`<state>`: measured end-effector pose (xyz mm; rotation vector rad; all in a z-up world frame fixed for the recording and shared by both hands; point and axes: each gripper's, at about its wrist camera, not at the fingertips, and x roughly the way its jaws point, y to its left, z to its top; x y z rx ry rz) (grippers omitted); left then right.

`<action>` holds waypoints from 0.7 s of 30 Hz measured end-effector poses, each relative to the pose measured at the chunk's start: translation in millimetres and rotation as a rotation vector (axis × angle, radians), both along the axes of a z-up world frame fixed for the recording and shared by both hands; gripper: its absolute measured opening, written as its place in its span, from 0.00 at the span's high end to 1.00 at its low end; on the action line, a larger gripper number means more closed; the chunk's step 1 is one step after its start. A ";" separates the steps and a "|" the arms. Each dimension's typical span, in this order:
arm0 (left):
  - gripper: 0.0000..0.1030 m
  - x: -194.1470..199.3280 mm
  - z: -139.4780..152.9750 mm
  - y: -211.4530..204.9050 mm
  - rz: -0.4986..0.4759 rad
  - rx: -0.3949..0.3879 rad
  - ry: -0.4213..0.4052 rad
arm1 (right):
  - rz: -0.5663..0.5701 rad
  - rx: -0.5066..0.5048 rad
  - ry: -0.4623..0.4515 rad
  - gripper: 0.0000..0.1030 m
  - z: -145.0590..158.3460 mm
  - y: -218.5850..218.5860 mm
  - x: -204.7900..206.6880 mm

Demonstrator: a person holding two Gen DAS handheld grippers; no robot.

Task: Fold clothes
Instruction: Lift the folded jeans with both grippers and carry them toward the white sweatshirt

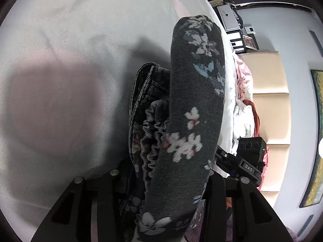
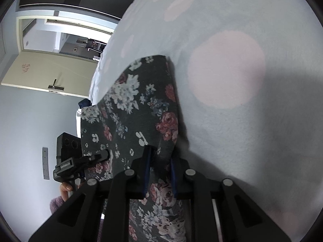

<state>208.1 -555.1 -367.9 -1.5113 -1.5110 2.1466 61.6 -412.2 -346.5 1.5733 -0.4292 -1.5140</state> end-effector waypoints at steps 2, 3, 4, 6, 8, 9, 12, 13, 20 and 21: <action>0.65 2.1 3.4 3.0 -0.001 -0.006 0.010 | 0.000 -0.014 0.025 0.87 7.6 2.5 1.8; 0.66 1.7 5.2 4.9 -0.002 -0.009 0.016 | 0.000 -0.023 0.038 0.87 11.6 3.9 2.7; 0.67 0.0 5.7 8.4 -0.003 -0.010 0.021 | 0.000 -0.033 0.051 0.88 15.7 5.2 3.6; 0.68 -3.5 6.3 16.1 -0.005 -0.007 0.033 | 0.000 -0.052 0.076 0.88 23.8 7.8 5.4; 0.69 -3.5 11.0 22.3 -0.011 -0.002 0.052 | 0.001 -0.061 0.100 0.88 32.9 12.7 5.6; 0.69 -3.0 14.3 25.2 -0.014 -0.001 0.062 | -0.002 -0.068 0.106 0.88 37.2 16.9 4.9; 0.69 -0.2 25.0 31.6 -0.015 -0.006 0.088 | -0.007 -0.084 0.108 0.88 50.3 26.1 3.1; 0.69 1.7 29.0 31.8 -0.010 -0.006 0.096 | -0.003 -0.089 0.108 0.88 55.9 26.7 3.2; 0.69 23.8 77.8 20.6 0.052 -0.020 0.196 | 0.057 -0.097 0.166 0.88 111.8 16.2 5.3; 0.69 30.0 88.5 14.5 0.064 -0.026 0.215 | 0.073 -0.101 0.184 0.88 124.4 9.6 7.2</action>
